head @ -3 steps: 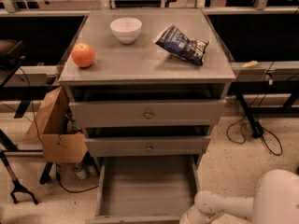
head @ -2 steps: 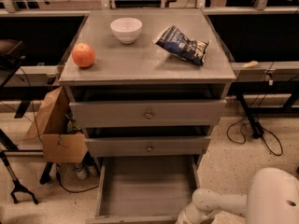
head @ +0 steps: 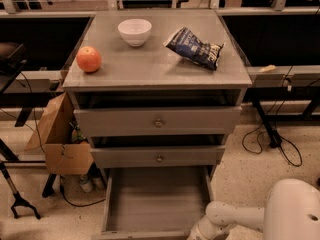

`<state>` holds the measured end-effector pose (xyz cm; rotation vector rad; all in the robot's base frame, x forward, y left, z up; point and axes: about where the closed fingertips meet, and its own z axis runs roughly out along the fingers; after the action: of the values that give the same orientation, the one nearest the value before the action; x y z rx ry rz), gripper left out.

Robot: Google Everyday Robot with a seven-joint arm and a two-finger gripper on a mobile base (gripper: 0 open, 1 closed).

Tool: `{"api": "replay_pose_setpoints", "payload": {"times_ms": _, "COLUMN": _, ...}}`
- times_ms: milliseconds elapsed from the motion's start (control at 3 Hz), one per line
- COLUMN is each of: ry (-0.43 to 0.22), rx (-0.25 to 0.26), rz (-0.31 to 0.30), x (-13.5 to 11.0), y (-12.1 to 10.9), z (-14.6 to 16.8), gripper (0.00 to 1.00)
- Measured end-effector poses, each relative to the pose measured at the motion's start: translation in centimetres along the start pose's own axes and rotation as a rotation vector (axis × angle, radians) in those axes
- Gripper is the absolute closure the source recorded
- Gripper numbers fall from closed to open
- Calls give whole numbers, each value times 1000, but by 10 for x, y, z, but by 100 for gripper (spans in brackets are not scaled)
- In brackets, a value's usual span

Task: Close bottom drawer

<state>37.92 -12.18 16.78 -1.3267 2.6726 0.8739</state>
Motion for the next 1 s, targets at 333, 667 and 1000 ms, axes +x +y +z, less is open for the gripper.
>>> {"api": "replay_pose_setpoints", "payload": {"times_ms": 333, "ry": -12, "rx": 45, "rz": 15, "x": -9, "y": -14, "z": -8, "gripper": 11}}
{"api": "replay_pose_setpoints", "payload": {"times_ms": 667, "ry": -12, "rx": 46, "rz": 15, "x": -4, "y": -8, "z": -7, "gripper": 0}}
{"api": "replay_pose_setpoints", "payload": {"times_ms": 1000, "ry": -12, "rx": 46, "rz": 15, "x": 1, "y": 0, "z": -5, "gripper": 0}}
